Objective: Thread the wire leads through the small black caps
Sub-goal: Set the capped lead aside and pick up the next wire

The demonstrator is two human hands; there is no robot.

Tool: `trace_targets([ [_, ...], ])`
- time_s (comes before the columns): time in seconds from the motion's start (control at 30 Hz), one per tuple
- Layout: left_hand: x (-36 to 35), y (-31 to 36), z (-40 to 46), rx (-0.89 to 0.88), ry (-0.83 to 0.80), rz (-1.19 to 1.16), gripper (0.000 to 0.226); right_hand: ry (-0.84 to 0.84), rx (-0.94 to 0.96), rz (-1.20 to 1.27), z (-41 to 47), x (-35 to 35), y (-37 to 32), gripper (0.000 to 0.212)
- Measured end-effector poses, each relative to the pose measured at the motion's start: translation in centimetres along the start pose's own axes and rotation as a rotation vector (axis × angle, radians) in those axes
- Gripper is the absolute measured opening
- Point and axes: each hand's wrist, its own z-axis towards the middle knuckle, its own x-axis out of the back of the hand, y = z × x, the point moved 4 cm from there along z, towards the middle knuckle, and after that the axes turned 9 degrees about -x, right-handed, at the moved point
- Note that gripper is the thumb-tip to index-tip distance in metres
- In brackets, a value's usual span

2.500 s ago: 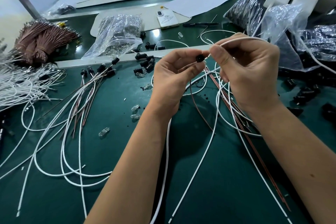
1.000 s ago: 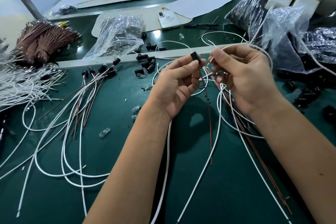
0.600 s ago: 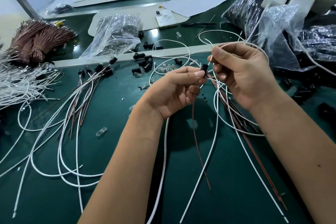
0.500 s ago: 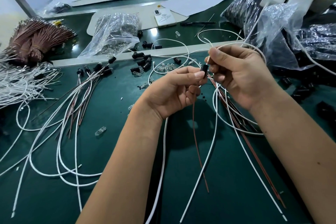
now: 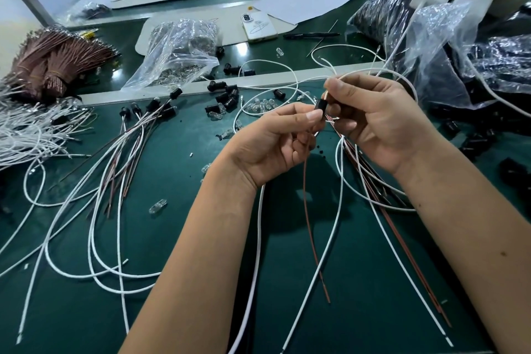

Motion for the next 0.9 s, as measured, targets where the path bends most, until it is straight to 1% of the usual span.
trace_targets([
  [0.13,-0.04,0.04,-0.02,0.002,0.008,-0.045,0.007,0.001,-0.029,-0.037,0.07,0.29,-0.09,0.014],
  [0.23,-0.03,0.08,-0.08,0.005,0.014,-0.107,0.016,0.007,-0.046,-0.052,0.22,0.47,0.00,0.015],
  [0.37,-0.30,0.20,-0.15,0.014,0.017,-0.102,0.014,-0.018,-0.061,-0.047,0.34,0.61,0.01,0.013],
  [0.6,-0.54,0.17,-0.45,0.048,0.025,-0.081,0.019,-0.082,-0.087,-0.030,0.33,0.55,0.15,0.011],
  [0.73,-0.44,0.09,-0.34,0.056,0.042,-0.082,0.026,-0.101,-0.099,-0.023,0.30,0.48,0.23,0.012],
  [0.9,-0.23,0.26,-0.35,0.028,0.059,-0.049,0.017,-0.078,-0.088,-0.024,0.24,0.42,0.22,0.016],
])
